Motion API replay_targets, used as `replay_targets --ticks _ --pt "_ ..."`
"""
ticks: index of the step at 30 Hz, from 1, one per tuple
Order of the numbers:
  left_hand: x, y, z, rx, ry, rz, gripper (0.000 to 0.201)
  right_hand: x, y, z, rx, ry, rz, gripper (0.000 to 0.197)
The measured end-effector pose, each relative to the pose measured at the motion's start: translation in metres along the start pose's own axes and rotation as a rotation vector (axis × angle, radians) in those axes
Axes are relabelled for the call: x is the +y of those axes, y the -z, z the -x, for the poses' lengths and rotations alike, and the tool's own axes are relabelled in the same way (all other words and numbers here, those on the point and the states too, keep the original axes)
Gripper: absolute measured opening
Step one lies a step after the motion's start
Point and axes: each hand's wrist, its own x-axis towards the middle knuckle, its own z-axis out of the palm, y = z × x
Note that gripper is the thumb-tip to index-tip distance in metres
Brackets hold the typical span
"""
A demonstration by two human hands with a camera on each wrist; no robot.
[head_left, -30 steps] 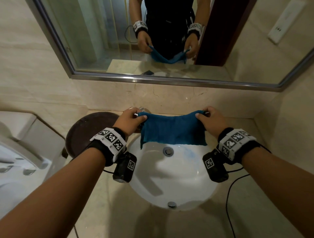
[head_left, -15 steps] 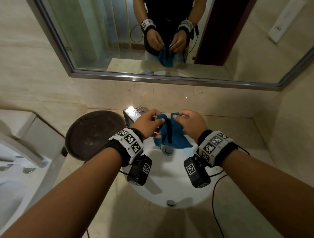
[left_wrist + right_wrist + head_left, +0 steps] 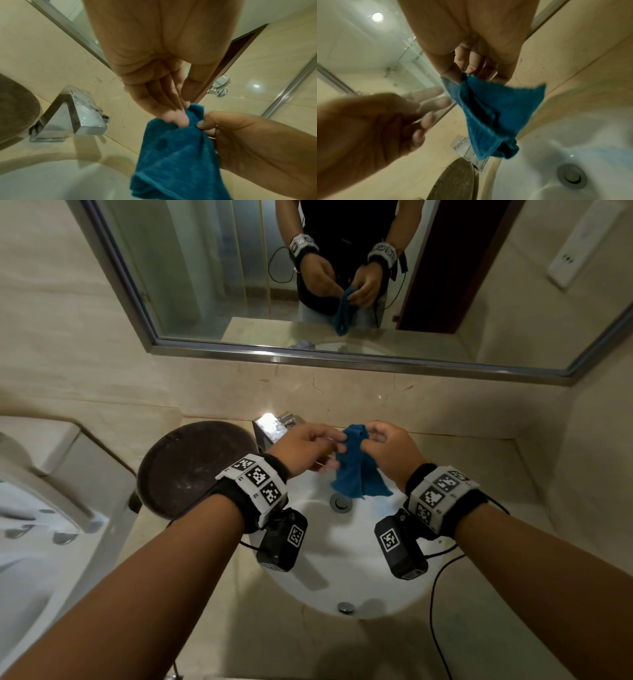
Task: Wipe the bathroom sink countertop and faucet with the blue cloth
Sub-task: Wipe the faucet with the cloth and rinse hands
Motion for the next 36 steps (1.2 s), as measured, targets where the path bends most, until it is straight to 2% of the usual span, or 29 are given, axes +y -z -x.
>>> replay_targets --ticks 2,3,4,6,8,10,13,15,17,19,21,26,30,34,36 --pt "-0.005 0.009 -0.004 0.198 -0.065 -0.108 0.021 -0.003 0.004 0.002 -0.022 0.022 -0.042 0.019" --pt "-0.008 0.014 -0.005 0.260 -0.065 -0.132 0.025 -0.004 0.006 0.003 -0.046 0.027 -0.075 0.020" --pt "-0.010 0.016 -0.007 0.262 -0.038 -0.142 0.034 -0.006 0.008 0.004 -0.074 0.027 -0.110 0.022" --pt "-0.013 0.016 -0.009 0.138 0.036 -0.160 0.045 -0.008 0.009 0.003 -0.124 0.017 -0.179 0.029" --pt "-0.014 0.012 -0.008 0.038 0.051 -0.173 0.026 -0.010 0.010 0.002 -0.156 0.006 -0.207 0.031" --pt "-0.016 0.011 -0.009 0.077 0.013 -0.177 0.012 -0.012 0.012 0.001 -0.162 -0.006 -0.206 0.032" --pt "-0.021 0.014 -0.009 0.132 -0.032 -0.042 0.021 -0.010 0.015 -0.002 -0.134 -0.034 -0.190 0.026" --pt "-0.018 0.014 -0.007 0.139 -0.076 0.004 0.021 -0.008 0.016 -0.002 -0.163 -0.048 -0.174 0.014" --pt "-0.015 0.014 -0.007 0.151 -0.140 0.028 0.020 -0.006 0.015 -0.003 -0.203 -0.033 -0.102 0.021" --pt "-0.013 0.014 -0.006 0.195 -0.176 -0.003 0.018 -0.006 0.015 -0.004 -0.181 0.010 -0.051 0.022" --pt "-0.016 0.017 -0.005 0.239 -0.157 0.010 0.015 -0.008 0.015 -0.006 -0.148 0.025 -0.129 0.015" --pt "-0.017 0.031 0.007 0.251 -0.086 0.086 0.033 -0.014 0.007 -0.010 -0.232 -0.005 -0.250 0.006" --pt "-0.024 0.053 0.024 0.225 -0.033 0.174 0.025 -0.019 -0.011 -0.014 -0.274 -0.022 -0.214 0.005" --pt "-0.048 0.089 0.037 0.276 0.026 0.217 0.007 -0.024 -0.052 -0.016 -0.294 -0.037 -0.088 0.010" --pt "-0.063 0.111 0.042 0.313 0.058 0.188 0.012 -0.027 -0.080 -0.019 -0.316 -0.051 -0.033 0.005"
